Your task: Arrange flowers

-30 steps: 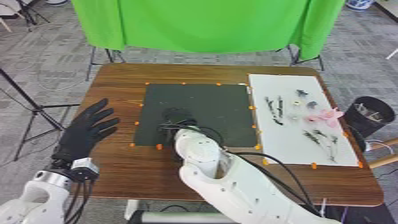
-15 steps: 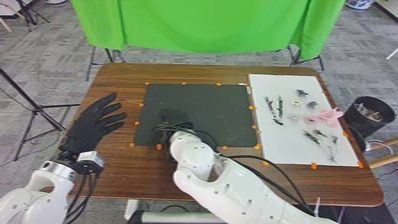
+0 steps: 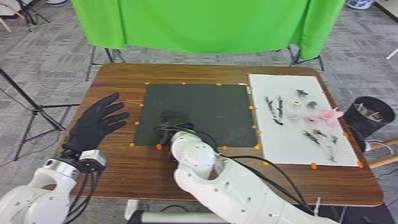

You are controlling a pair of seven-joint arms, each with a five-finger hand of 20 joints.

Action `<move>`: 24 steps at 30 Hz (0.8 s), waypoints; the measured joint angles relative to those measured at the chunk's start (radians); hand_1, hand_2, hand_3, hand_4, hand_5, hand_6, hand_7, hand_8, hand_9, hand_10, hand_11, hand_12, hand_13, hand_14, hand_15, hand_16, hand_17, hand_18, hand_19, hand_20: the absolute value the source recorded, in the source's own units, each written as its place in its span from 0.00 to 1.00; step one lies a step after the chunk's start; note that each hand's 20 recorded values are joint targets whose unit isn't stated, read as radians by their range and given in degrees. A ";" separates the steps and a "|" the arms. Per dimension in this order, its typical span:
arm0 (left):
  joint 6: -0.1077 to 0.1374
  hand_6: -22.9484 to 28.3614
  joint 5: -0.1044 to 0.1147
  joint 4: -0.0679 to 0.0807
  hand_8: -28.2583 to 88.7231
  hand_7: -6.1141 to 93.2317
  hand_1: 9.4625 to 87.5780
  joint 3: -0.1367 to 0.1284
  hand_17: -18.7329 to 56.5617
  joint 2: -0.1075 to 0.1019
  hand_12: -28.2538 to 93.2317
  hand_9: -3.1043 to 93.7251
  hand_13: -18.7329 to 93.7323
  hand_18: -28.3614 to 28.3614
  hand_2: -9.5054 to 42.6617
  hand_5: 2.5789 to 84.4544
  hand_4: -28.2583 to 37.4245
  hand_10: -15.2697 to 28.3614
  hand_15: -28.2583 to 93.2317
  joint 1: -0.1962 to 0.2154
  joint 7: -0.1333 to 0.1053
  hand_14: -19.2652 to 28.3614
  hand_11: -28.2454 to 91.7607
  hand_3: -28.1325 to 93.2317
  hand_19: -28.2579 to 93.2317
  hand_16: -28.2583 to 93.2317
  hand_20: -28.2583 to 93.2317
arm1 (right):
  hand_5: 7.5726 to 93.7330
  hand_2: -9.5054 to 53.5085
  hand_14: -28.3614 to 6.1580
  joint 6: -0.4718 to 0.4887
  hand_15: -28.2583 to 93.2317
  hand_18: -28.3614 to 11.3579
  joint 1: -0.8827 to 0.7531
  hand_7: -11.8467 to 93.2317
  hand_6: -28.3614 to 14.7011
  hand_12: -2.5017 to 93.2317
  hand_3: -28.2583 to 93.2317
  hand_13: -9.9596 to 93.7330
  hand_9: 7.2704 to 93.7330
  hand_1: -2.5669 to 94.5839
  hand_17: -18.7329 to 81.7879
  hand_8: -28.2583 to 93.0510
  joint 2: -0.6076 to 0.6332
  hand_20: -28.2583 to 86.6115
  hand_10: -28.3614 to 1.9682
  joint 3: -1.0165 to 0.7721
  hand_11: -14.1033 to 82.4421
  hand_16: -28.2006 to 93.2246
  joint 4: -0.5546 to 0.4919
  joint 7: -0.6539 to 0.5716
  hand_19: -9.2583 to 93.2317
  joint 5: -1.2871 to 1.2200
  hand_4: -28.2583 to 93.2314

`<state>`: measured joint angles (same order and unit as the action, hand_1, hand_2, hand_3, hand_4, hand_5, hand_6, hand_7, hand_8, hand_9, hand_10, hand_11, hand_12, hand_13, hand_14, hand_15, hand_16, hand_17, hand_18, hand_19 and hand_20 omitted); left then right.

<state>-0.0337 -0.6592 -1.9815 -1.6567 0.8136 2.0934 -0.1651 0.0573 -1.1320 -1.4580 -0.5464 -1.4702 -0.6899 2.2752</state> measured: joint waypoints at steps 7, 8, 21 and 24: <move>-0.001 0.49 -0.001 0.000 0.15 0.27 0.19 0.001 0.13 0.002 0.38 0.27 0.36 0.90 0.00 0.28 0.03 0.62 0.47 -0.002 0.001 0.74 0.38 0.80 0.57 0.24 0.32 | 0.81 0.17 0.68 0.009 0.89 0.23 -0.003 0.59 0.72 0.53 0.96 0.94 0.94 0.28 0.79 0.42 -0.001 0.87 0.72 -0.006 0.79 0.54 0.001 0.017 1.00 0.004 0.14; -0.001 0.49 -0.001 0.000 0.15 0.27 0.19 0.000 0.13 0.002 0.38 0.27 0.36 0.89 0.00 0.28 0.03 0.62 0.47 -0.001 0.000 0.74 0.38 0.80 0.57 0.24 0.32 | 0.81 0.17 0.67 0.013 0.89 0.23 -0.003 0.59 0.71 0.53 0.95 0.94 0.94 0.27 0.79 0.42 -0.001 0.87 0.72 -0.006 0.79 0.54 0.001 0.018 1.00 0.008 0.14; 0.048 0.49 0.013 -0.035 0.15 0.27 0.19 -0.030 0.13 0.000 0.38 0.27 0.36 0.89 0.00 0.28 0.04 0.61 0.47 0.098 -0.101 0.74 0.38 0.79 0.57 0.24 0.32 | 0.77 0.21 0.65 0.118 0.90 0.22 -0.006 0.65 0.66 0.54 0.92 0.91 0.90 0.21 0.75 0.16 0.034 0.86 0.68 -0.018 0.80 0.54 -0.049 0.096 1.00 0.136 0.13; 0.068 0.49 0.021 -0.039 0.15 0.27 0.19 -0.031 0.13 0.000 0.38 0.27 0.36 0.89 0.00 0.28 0.04 0.61 0.47 0.120 -0.115 0.74 0.38 0.80 0.57 0.24 0.32 | 0.76 0.21 0.64 0.135 0.90 0.22 -0.017 0.66 0.65 0.54 0.91 0.91 0.90 0.18 0.75 0.14 0.039 0.86 0.68 -0.047 0.80 0.54 -0.066 0.135 1.00 0.147 0.12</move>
<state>0.0341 -0.6387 -2.0200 -1.6881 0.8137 2.2131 -0.2796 0.1921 -1.1490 -1.4188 -0.5932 -1.5365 -0.5545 2.4225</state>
